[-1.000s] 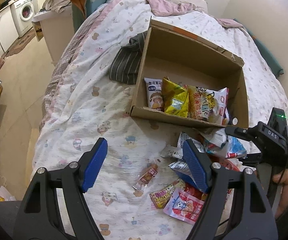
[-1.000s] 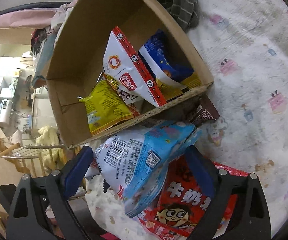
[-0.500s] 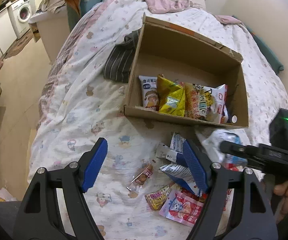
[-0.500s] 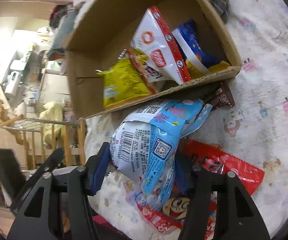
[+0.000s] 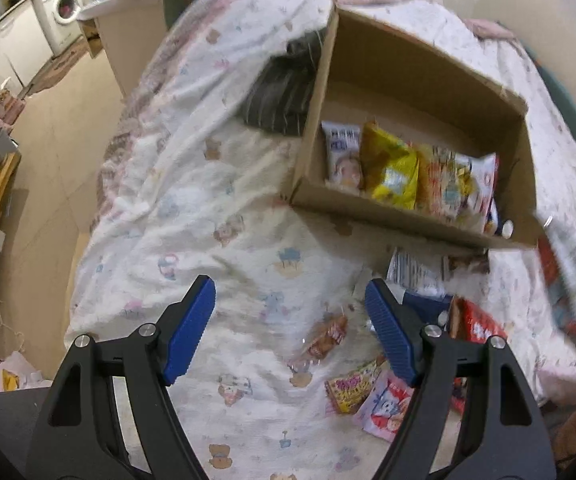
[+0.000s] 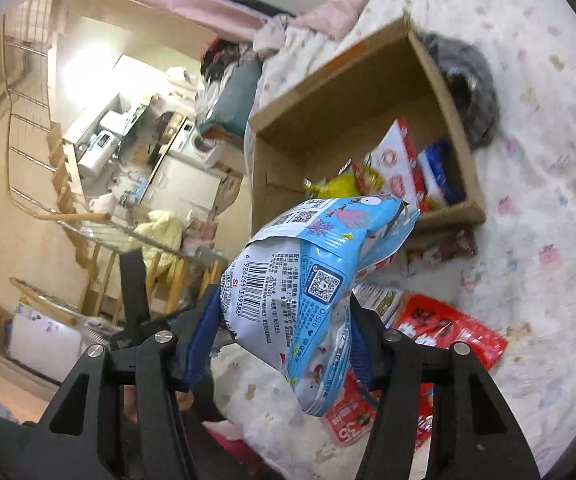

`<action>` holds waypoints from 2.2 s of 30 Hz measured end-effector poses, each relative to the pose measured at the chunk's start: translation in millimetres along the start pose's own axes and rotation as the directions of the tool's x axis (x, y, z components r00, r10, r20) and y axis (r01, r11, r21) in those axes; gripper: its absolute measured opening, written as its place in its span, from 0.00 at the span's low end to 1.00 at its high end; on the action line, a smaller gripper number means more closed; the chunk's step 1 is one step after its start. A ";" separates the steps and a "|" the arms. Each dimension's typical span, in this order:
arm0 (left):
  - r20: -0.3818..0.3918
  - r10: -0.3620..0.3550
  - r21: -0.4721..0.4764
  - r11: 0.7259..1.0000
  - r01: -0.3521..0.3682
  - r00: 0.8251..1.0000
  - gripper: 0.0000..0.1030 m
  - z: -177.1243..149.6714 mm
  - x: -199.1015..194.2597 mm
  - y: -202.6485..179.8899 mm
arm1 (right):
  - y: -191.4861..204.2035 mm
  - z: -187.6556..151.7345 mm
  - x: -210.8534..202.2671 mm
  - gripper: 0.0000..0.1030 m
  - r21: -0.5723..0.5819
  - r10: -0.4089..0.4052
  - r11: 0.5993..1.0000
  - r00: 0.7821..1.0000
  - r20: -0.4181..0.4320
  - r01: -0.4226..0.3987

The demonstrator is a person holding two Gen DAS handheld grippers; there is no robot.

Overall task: Organize snacks
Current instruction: 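Grasp the light-blue snack bag with the right tool while the left tool grasps a clear-wrapped pastry, then carry the light-blue bag and pastry over the box with both tools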

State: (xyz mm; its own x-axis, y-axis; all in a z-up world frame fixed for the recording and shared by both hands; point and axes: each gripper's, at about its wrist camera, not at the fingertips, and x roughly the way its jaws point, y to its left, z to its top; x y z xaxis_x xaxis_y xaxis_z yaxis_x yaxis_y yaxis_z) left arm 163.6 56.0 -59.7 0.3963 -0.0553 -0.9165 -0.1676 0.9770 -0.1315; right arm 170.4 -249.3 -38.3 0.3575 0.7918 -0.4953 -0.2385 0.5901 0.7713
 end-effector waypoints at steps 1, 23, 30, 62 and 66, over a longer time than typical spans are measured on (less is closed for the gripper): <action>-0.031 -0.006 0.016 1.000 0.006 1.000 0.71 -1.5 6.7 -2.5 | 0.3 0.6 -2.0 0.57 -0.005 -0.014 1.000 1.000 0.011 0.014; -0.217 0.101 0.282 0.959 -0.037 0.971 0.19 -43.2 81.1 -55.7 | 0.8 5.7 4.2 0.57 -0.025 -0.097 0.995 0.995 0.027 0.098; -0.187 0.068 0.258 0.966 -0.018 0.980 0.14 -39.7 64.8 -46.8 | 3.8 2.8 6.8 0.57 -0.034 -0.096 0.995 0.995 0.022 0.096; 0.131 -0.102 0.122 0.989 0.086 0.986 0.14 33.3 -64.4 -39.4 | 30.0 19.6 -14.2 0.57 -0.088 -0.056 0.994 0.990 0.129 0.067; 0.164 -0.105 0.126 0.988 0.084 0.981 0.14 56.2 -70.5 -43.9 | 36.9 32.3 -14.7 0.57 -0.102 -0.052 0.992 0.988 0.146 0.068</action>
State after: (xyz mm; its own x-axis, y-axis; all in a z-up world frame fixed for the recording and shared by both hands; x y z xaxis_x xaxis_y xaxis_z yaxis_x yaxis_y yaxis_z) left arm 193.7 28.6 31.9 0.5542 -0.1227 -0.8233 -0.0188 0.9870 -0.1598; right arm 185.5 -244.3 10.3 0.4975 0.7284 -0.4711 -0.3051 0.6553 0.6910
